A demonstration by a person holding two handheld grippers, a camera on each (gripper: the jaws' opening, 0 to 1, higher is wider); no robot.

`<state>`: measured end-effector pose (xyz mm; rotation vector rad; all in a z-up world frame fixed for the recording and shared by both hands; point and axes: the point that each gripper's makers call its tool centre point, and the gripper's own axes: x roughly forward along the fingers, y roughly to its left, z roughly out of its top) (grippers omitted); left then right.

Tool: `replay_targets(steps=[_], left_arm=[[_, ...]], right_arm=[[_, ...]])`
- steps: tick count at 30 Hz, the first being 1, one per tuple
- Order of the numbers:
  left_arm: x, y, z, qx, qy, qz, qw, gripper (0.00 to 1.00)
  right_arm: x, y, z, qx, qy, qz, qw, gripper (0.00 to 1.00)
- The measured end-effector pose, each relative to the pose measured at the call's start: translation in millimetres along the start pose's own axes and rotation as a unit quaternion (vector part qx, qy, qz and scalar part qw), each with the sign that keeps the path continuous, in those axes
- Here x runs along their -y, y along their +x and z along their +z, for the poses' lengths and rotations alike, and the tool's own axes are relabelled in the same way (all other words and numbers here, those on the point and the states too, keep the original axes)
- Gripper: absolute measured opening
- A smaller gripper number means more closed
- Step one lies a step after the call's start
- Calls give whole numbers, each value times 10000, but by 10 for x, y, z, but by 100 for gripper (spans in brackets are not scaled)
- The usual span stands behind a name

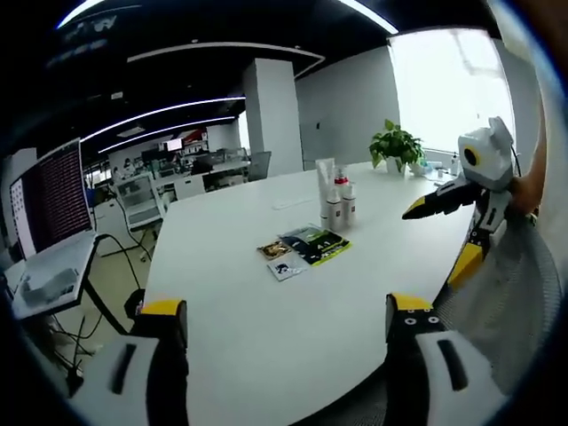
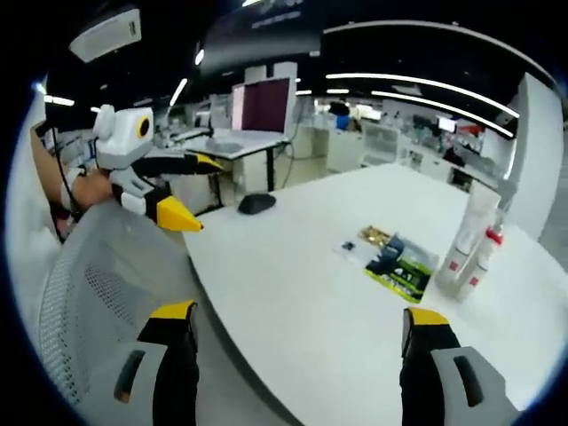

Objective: Arrange the skincare products in the storage area until every visible bottle or jar stands upright without overlapping.

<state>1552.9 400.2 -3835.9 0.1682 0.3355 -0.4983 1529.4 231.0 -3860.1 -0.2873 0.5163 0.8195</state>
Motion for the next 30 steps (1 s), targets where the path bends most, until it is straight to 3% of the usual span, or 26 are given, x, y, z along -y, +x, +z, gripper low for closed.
replay_targets(steps=[6, 14, 25, 30], left_arm=[[-7, -2, 6, 6, -32, 16, 10000, 89], [-18, -16, 33, 74, -95, 31, 9999, 86], [-8, -16, 2, -3, -50, 10, 10000, 82], [5, -18, -24, -66, -15, -28, 10000, 75]], right_arm=[[-32, 9, -16, -62, -111, 51, 9999, 99], [-68, -27, 83, 191, -111, 124, 9997, 99], [-56, -11, 18, 18, -176, 74, 9998, 98], [-69, -18, 21, 22, -180, 98, 9998, 96]])
